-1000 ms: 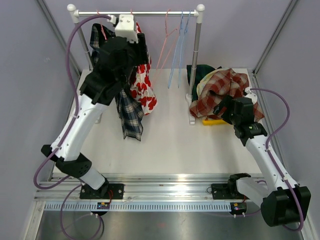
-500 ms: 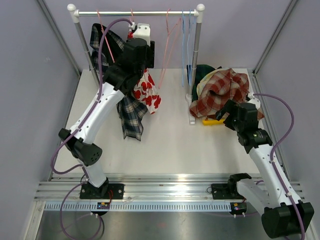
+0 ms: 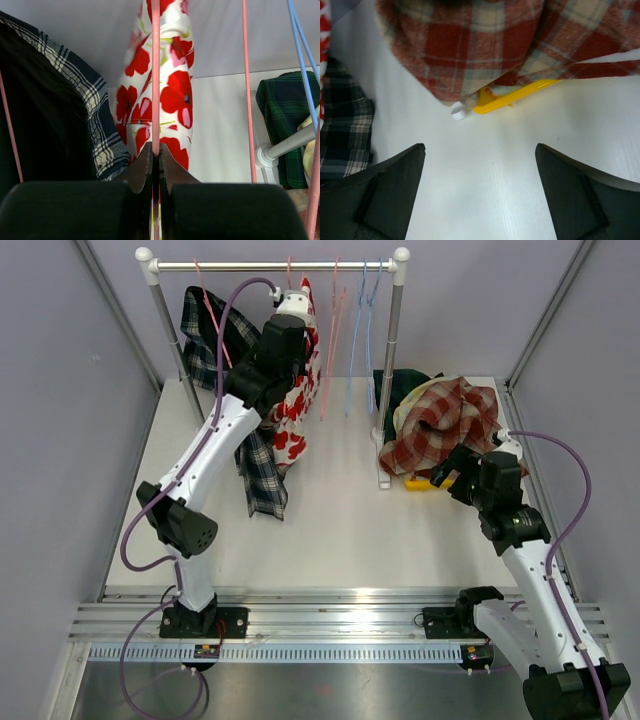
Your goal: Remove the skirt from the hanger
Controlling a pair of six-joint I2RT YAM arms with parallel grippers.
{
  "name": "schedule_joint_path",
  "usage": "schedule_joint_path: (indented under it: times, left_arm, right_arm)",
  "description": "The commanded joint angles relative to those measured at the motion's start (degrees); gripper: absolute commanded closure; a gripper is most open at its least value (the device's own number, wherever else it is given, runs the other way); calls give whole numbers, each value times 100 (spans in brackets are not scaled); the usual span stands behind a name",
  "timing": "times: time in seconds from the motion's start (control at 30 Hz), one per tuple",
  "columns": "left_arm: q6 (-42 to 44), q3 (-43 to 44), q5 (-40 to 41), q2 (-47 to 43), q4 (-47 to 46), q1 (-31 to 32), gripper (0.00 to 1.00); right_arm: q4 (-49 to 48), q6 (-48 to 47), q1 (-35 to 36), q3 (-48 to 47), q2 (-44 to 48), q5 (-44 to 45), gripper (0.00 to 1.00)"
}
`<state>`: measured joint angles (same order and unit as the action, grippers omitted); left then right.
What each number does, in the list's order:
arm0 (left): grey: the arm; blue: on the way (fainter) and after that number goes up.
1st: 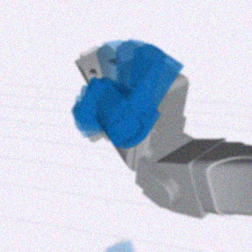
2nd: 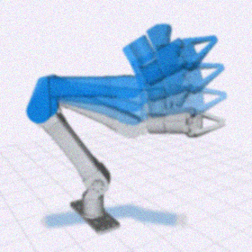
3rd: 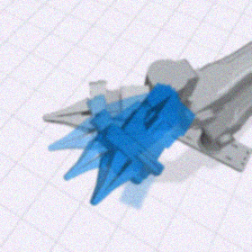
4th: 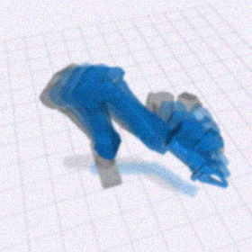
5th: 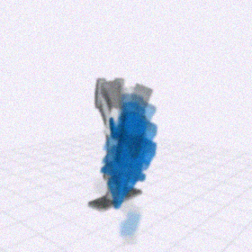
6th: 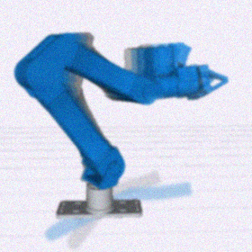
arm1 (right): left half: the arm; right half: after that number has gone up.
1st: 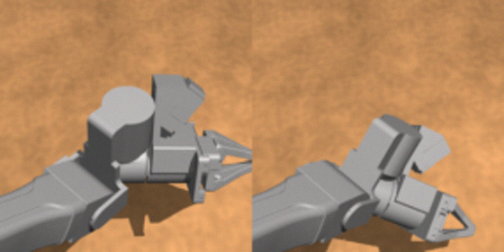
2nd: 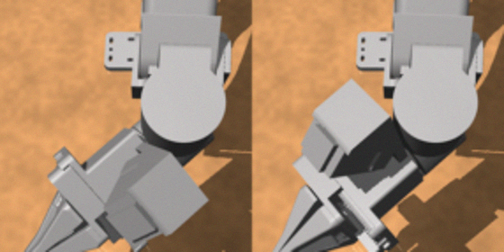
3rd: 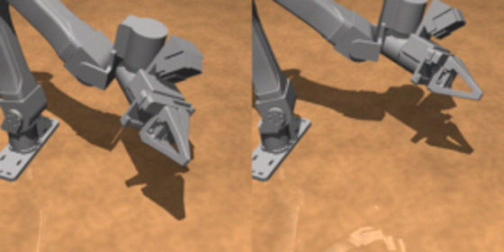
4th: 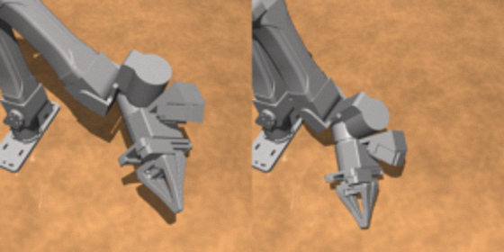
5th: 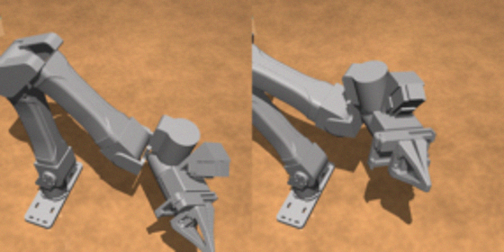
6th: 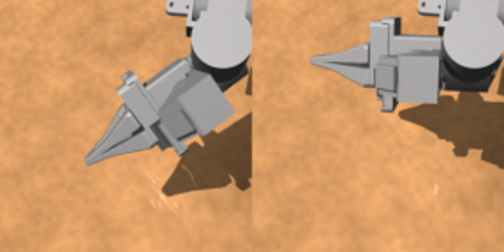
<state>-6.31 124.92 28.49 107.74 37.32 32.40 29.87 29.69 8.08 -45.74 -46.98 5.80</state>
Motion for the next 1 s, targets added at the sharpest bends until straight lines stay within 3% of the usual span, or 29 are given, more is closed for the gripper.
schedule_joint_path:
  times: [0.0,0.07,0.23,0.33,0.5,0.53,0.63,0.97]
  left_arm:
    - [33,243,-115,-542,-155,3,100]
    - [-11,348,-177,-710,-68,20,100]
    - [-240,532,-458,-1228,-23,169,100]
    - [-257,814,-406,-1291,56,362,100]
    - [-318,955,-309,-1335,109,556,100]
    - [-336,894,-300,-1352,100,600,100]
    - [-363,719,-248,-1449,56,670,100]
    - [-371,472,-195,-1712,65,723,100]
  right_arm:
    - [-445,-192,-17,-207,382,-867,1]
    - [-604,-201,-8,-373,558,-1264,1]
    - [-237,-166,229,-1278,392,-1152,1]
    - [-43,-253,983,-1902,129,-644,1]
    - [956,-587,3169,-3571,-1116,2174,0]
    - [1055,-709,4035,-3800,-1329,3154,1]
    - [1136,-833,5401,-4460,-2059,4286,0]
    - [169,-1237,6452,-5743,-3781,4122,0]
